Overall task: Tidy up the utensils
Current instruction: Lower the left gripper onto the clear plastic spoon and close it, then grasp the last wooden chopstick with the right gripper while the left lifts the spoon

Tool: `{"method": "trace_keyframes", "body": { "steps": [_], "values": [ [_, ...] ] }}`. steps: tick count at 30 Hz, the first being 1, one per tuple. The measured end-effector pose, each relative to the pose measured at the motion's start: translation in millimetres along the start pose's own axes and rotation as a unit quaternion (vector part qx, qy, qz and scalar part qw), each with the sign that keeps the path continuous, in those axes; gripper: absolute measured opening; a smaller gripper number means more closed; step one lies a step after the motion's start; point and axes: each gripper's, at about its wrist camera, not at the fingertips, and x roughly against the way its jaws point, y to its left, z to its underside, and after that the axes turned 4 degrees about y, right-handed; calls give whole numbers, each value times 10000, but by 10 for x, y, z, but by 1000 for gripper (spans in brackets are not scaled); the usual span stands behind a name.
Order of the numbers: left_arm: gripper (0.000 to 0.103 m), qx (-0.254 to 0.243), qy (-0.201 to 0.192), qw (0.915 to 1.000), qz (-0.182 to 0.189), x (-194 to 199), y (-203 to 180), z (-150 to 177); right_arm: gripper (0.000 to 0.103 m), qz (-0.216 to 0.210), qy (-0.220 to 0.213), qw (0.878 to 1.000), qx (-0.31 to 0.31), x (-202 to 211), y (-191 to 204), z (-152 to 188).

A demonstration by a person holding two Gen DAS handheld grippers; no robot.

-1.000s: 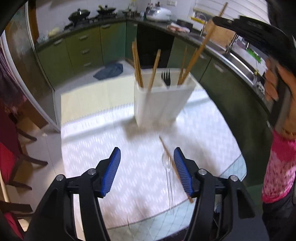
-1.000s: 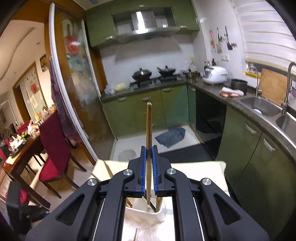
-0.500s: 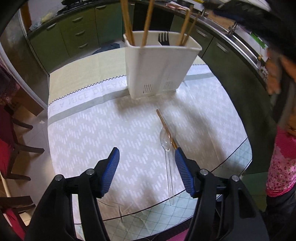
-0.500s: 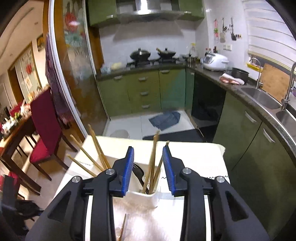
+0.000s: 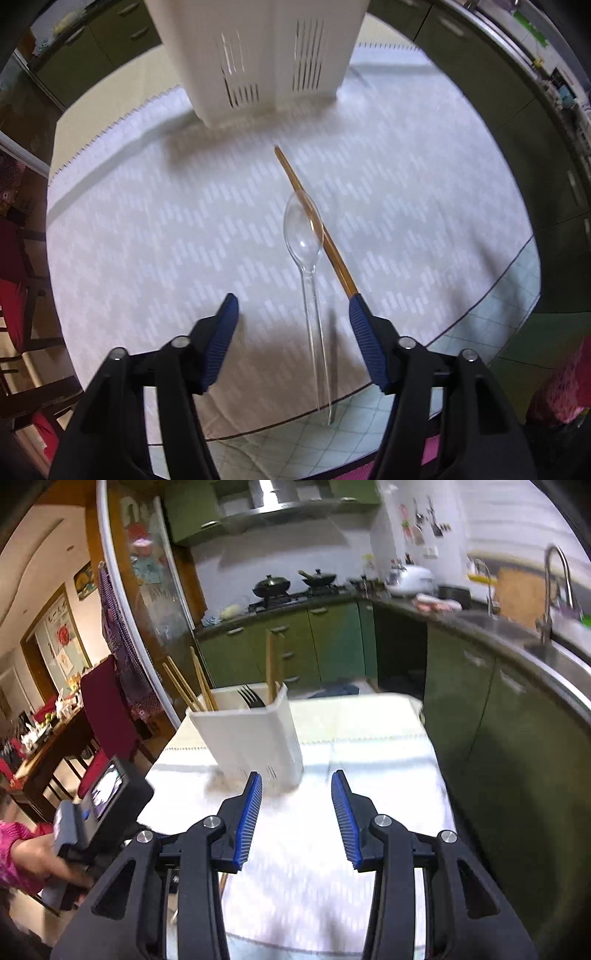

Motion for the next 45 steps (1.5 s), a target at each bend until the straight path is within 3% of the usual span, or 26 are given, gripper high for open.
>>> {"method": "trace_keyframes", "body": {
  "steps": [1, 4, 6, 10, 12, 22, 24, 30, 35, 37, 41, 45],
  "values": [
    [42, 33, 58, 10000, -43, -47, -13, -6, 40, -11, 19, 10000, -67, 25, -65, 72],
    [40, 120, 194, 9997, -32, -140, -37, -30, 40, -97, 22, 9998, -198, 91, -193, 243],
    [30, 151, 191, 9997, -88, -169, -57, -47, 40, -134, 22, 9996, -244, 119, -240, 305],
    [29, 116, 208, 9995, -183, -205, -129, -99, 40, -177, 17, 9993, -322, 162, -302, 347],
    [20, 77, 212, 9995, -238, -228, -186, -133, 40, -212, 20, 9991, -353, 176, -302, 327],
    [18, 36, 377, 9987, -347, -430, -358, -264, 40, -322, 24, 9986, -411, 218, -340, 248],
    [13, 31, 395, 9988, -277, -445, -374, -284, 40, -332, 45, 9986, -407, 210, -329, 248],
    [9, 31, 406, 9991, -153, -440, -212, -268, 40, -407, 198, 9984, -343, 148, -238, 232],
    [9, 156, 367, 9990, -193, -408, 89, -190, 43, -368, 551, 9977, -145, -37, -70, 222],
    [8, 252, 315, 9990, -199, -388, 226, -159, 48, -337, 932, 9951, 22, -245, 53, 231],
    [8, 380, 54, 9991, -177, -243, 440, -85, 49, -412, 1729, 9838, 248, -806, 321, 321],
    [8, 398, -239, 9988, -137, -36, 576, -24, 38, -251, 2343, 9705, 512, -1359, 644, 384]
  ]
}}
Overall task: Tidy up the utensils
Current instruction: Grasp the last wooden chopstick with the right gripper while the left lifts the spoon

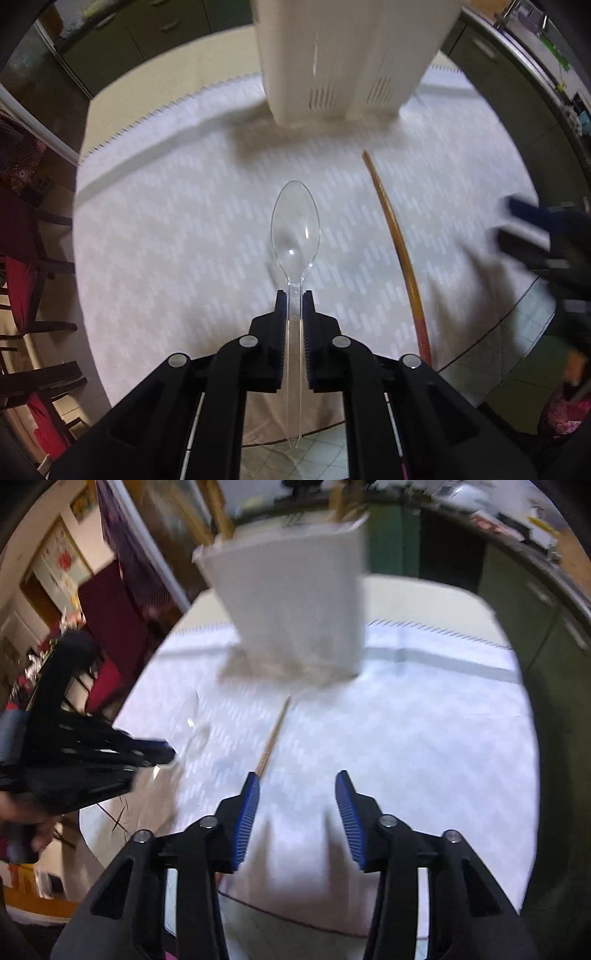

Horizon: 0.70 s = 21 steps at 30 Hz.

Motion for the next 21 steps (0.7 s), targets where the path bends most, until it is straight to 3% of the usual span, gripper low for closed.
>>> {"method": "trace_keyframes", "body": {
  "steps": [5, 9, 17, 21],
  "values": [
    [8, -127, -236, 9995, 170, 200, 92, 59, 32, 334, 635, 9974, 75, -534, 217, -262],
    [8, -241, -371, 9985, 328, 299, 38, 105, 32, 569, 902, 9943, 90, -788, 334, -399],
    [8, -312, -709, 9954, 556, 604, 40, 199, 31, 995, 1220, 9874, 150, -1042, 552, -549],
    [8, -353, -775, 9946, 590, 653, 60, 224, 19, 988, 1281, 9866, 196, -1061, 647, -589]
  ]
}}
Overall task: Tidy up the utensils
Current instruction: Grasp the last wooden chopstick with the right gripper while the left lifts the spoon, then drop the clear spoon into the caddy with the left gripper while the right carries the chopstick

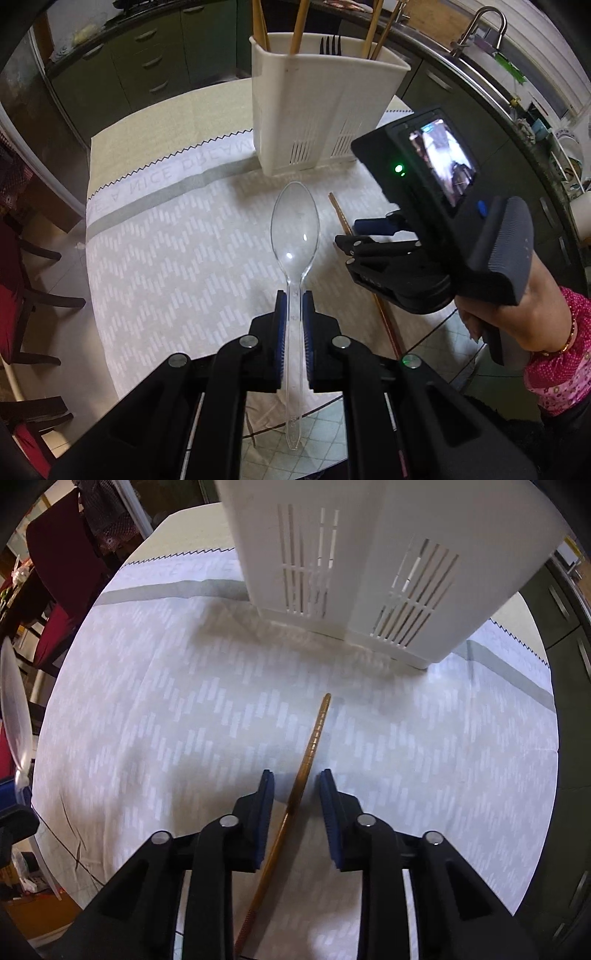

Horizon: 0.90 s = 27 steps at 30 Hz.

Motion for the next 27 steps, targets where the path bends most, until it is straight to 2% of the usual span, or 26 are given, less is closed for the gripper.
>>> {"method": "trace_keyframes", "body": {
  "steps": [2, 4, 8, 15, 19, 23, 27],
  "values": [
    [8, -2, -18, 10000, 13, 24, -7, 8, 11, -105, 94, 9999, -18, -24, 26, -22],
    [8, -12, -38, 10000, 26, 32, -19, 10, 7, -274, 182, 9994, -123, -36, -25, -57],
    [8, -66, -94, 9999, 29, 77, -71, 1, 7, -283, 82, 9994, -155, -11, -114, -36],
    [8, -125, -286, 9995, -7, 279, -167, -95, 7, -772, -956, 9922, -227, 658, -276, 206],
    [8, -145, -557, 9983, 9, 535, -242, -193, 7, -1096, -1677, 9793, -286, 1174, -457, 409],
    [8, -139, -855, 9962, 46, 796, -324, -343, 7, -1229, -2283, 9653, -304, 1647, -603, 596],
    [8, -164, -1191, 9927, 96, 1039, -418, -527, 7, -1265, -2787, 9516, -268, 2156, -799, 627]
  ]
}}
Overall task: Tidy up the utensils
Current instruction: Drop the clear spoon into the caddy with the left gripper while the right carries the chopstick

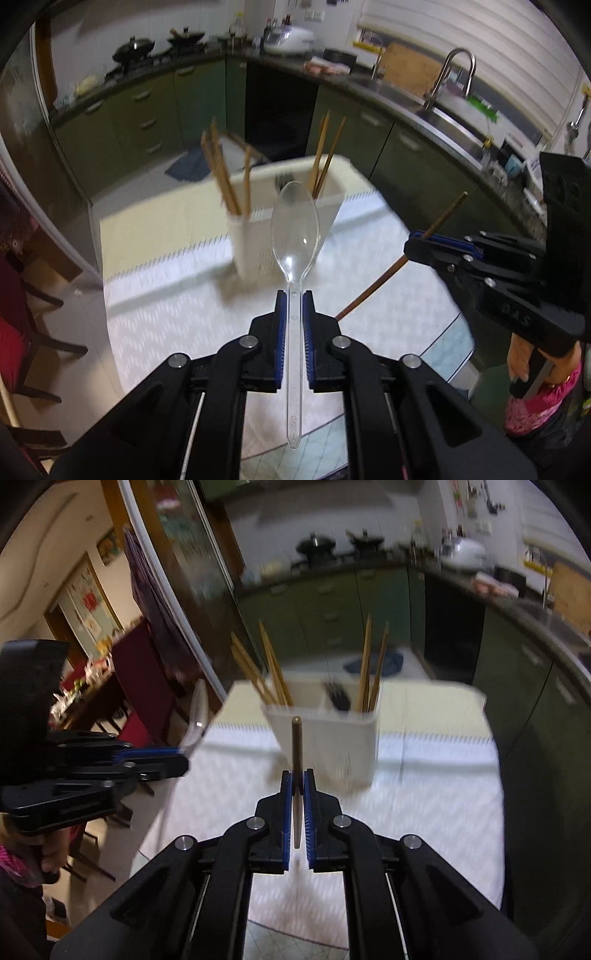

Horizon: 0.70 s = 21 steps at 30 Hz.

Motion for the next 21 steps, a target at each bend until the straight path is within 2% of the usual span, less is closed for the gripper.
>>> {"method": "trace_keyframes", "body": {
  "steps": [5, 8, 15, 21],
  "values": [
    [9, 1, -717, 9974, 90, 270, -111, -390, 7, 42, -488, 9987, 125, 481, 56, -277],
    [9, 37, -1251, 9921, 126, 328, -128, -598, 7, 85, -728, 9972, 148, 687, 80, -448],
    [9, 258, -1849, 9823, 132, 48, -24, -904, 7, 244, -1107, 9935, 99, 888, 70, -799],
    [9, 340, -2591, 9651, -164, -54, 122, -1075, 7, 382, -1505, 9878, 110, 1047, 75, -1060]
  ]
}}
